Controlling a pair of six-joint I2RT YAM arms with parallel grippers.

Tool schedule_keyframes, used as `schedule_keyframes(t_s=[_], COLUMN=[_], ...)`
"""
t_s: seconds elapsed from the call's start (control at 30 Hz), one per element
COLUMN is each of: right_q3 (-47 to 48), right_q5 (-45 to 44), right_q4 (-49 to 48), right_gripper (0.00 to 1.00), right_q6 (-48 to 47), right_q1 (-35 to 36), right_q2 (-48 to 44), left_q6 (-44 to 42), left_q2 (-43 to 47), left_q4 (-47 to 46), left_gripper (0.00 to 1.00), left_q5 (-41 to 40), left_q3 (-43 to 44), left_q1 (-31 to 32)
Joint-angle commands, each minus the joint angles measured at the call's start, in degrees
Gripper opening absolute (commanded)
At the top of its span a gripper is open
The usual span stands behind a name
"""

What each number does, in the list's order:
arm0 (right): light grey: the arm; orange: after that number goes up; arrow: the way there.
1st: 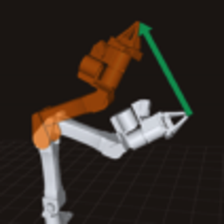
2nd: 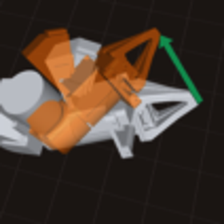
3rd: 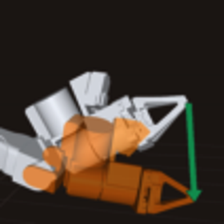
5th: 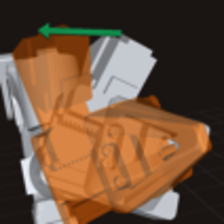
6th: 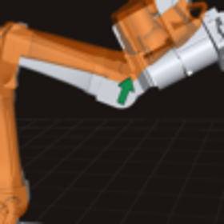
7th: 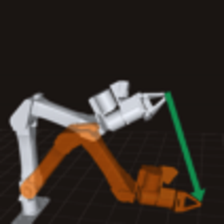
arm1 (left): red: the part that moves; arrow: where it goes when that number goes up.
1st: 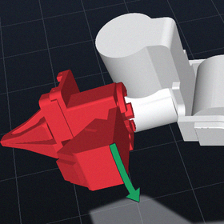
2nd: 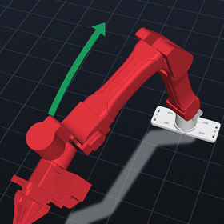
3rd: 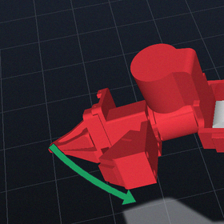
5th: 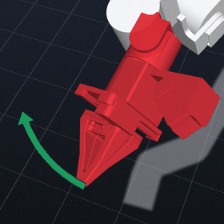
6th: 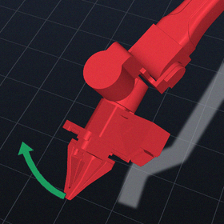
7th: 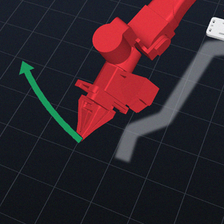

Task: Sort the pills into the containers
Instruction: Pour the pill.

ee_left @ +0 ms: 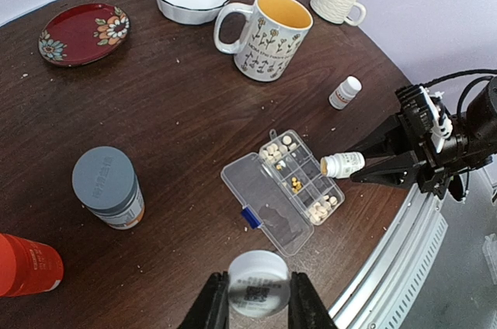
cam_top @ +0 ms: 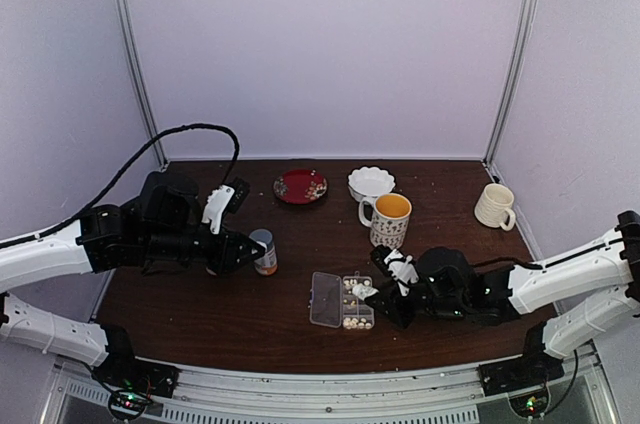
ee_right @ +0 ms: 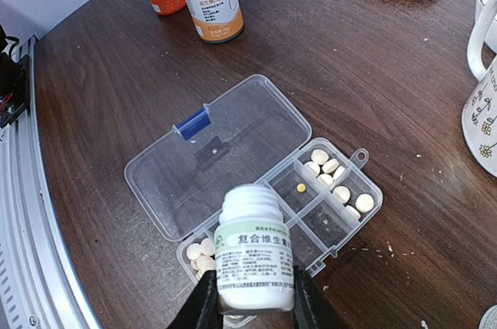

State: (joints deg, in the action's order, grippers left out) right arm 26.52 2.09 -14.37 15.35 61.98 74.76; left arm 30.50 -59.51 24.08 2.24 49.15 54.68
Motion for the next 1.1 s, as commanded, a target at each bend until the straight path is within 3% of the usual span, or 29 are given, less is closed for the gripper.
schedule_keyframes(t_s=[0.0, 1.07], right_q3=[-2.2, 2.0], right_q5=[-1.8, -4.7], right_q4=[-1.1, 8.9], right_gripper=[0.0, 0.0], right_q6=[0.1, -0.3], right_q1=[-0.3, -0.9], right_q2=[-1.8, 1.1], left_q6=[-0.5, 0.0], left_q2=[0.8, 1.4], left_q4=[-1.5, -1.5], left_gripper=[0.0, 0.0], left_q5=[0.7, 1.2], left_q3=[1.5, 1.2], left_q1=[-0.5, -0.5])
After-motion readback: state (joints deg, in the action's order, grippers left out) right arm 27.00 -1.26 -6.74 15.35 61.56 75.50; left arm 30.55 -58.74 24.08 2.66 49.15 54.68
